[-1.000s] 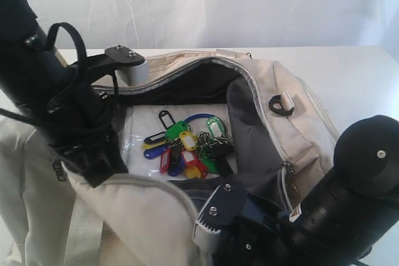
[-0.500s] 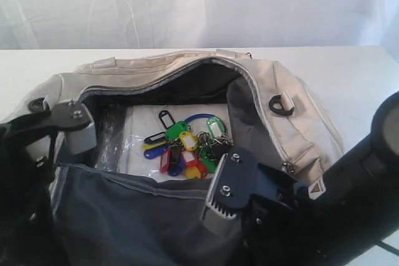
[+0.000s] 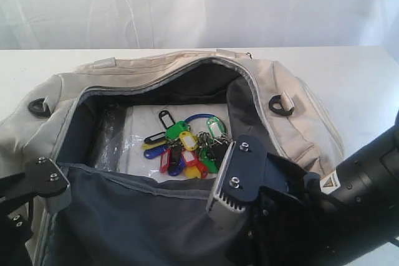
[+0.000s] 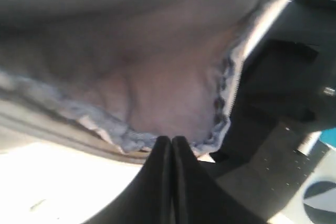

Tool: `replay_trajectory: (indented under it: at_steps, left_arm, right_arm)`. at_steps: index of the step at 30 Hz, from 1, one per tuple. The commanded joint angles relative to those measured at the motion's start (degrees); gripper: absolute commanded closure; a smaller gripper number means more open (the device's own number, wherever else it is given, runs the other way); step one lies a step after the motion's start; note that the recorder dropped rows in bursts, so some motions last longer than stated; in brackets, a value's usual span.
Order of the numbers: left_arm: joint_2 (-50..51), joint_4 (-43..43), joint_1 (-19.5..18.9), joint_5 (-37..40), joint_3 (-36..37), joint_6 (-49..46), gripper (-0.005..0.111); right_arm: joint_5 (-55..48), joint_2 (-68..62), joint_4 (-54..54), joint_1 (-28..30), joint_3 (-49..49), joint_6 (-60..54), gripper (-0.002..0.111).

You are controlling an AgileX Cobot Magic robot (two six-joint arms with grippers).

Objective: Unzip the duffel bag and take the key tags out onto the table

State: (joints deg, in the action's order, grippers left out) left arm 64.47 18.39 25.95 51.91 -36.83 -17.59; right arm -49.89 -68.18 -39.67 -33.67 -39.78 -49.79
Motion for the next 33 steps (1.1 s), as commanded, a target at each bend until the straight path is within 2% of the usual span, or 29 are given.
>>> replay_trajectory:
  at_steps: [1,3,4,6,12,14,15,17,18,22,29,31,33]
  left_arm:
    - [-0.4,-7.1,0.1,-3.4,1.0,7.5,0.107]
    - [-0.4,-8.0,0.1,-5.0,1.0,7.8,0.107]
    - [-0.4,-8.1,0.1,-6.3,1.0,7.8,0.107]
    - [0.5,-9.1,0.1,-7.9,1.0,7.8,0.107]
    - [3.2,-9.4,0.1,-11.3,0.1,7.8,0.107]
    - [3.2,-10.7,0.0,-11.5,0.0,8.1,0.107]
    - [3.2,-12.1,0.0,-11.3,-0.5,9.9,0.107]
    - [3.2,-13.3,0.0,-11.0,-1.1,11.5,0.107]
    - [3.2,-13.3,0.0,-11.0,-1.2,11.4,0.107]
    - [3.2,-13.3,0.0,-11.0,-1.2,11.6,0.107]
    - [3.2,-15.8,-0.1,-10.9,-1.2,13.3,0.107]
    - [3.2,-17.4,-0.1,-10.8,-1.2,15.4,0.107]
    - [3.2,-17.8,-0.1,-10.7,-1.2,15.9,0.107]
  right_arm:
    - [1.6,0.4,2.5,0.0,-0.1,3.4,0.049]
    - [5.3,0.4,8.8,0.0,-0.1,11.8,0.049]
    - [8.5,0.4,15.7,0.0,-0.1,20.3,0.049]
    - [10.2,0.4,22.7,0.0,-0.2,27.5,0.049]
    - [9.9,6.3,26.5,0.0,-5.4,34.2,0.049]
    - [9.4,9.6,37.0,0.0,-8.3,43.6,0.049]
    - [7.5,10.9,46.0,0.0,-9.4,51.6,0.049]
    - [-1.4,11.5,61.6,0.0,-10.3,64.8,0.049]
    - [-4.8,11.3,65.1,0.0,-10.2,67.4,0.049]
    - [-14.3,8.7,72.5,0.0,-8.2,71.0,0.051]
    - [-11.9,-2.9,73.5,0.6,-4.8,71.3,0.062]
    - [-11.8,-6.9,76.0,2.0,-4.8,71.4,0.068]
    - [-11.3,-10.3,76.7,3.8,-4.8,71.7,0.079]
